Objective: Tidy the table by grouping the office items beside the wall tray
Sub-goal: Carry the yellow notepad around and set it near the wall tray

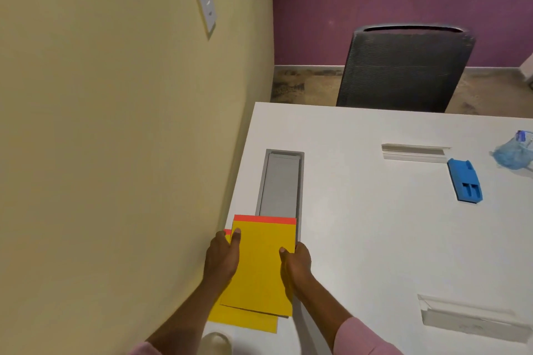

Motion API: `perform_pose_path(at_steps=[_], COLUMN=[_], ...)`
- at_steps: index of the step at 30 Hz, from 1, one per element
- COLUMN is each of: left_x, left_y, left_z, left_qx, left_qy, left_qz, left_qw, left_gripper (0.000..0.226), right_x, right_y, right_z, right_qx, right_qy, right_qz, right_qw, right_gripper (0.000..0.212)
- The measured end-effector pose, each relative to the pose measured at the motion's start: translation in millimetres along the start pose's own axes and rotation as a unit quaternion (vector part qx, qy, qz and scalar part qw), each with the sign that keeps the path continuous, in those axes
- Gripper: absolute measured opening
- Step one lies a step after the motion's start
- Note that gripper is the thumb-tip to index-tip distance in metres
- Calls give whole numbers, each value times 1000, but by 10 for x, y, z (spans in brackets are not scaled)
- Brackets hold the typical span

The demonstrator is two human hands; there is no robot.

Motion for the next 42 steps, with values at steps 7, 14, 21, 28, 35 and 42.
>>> perform_pose_path(at_steps=[7, 14, 21, 28, 35, 42], left_x=[-209, -300, -398, -404, -405, -409], left_y=[-124, -203, -289, -305, -310, -302], left_z=[27, 15, 37, 17, 6, 17], left_qx=[-15, -22, -31, -41, -46, -50], left_qy=[10, 12, 17, 15, 8, 12], left_qz=[-52, -57, -80, -91, -110, -109], left_qw=[999, 998, 996, 995, 993, 993], left_gripper=[73, 81, 84, 85, 84, 84], right_x=[85, 127, 228, 198, 190, 144], right_y=[-165, -298, -322, -329, -319, -379], right_z=[-2, 27, 58, 65, 181, 286], right_qx=[-9, -14, -12, 1, 55, 81], right_qy=[-5, -5, -17, -10, -2, 5], right_qz=[56, 73, 76, 114, 238, 306], right_qw=[998, 997, 997, 993, 970, 949], right_gripper=[14, 21, 25, 26, 23, 37])
Point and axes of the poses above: each hand's wrist, its own z-axis away from the middle knuckle, its own y-axis out of the back of the hand, x = y × z, the point moved 7 cm from there along -z, towards the middle knuckle, and after that the axes turned 5 degrees about z, right-handed, at the moved point
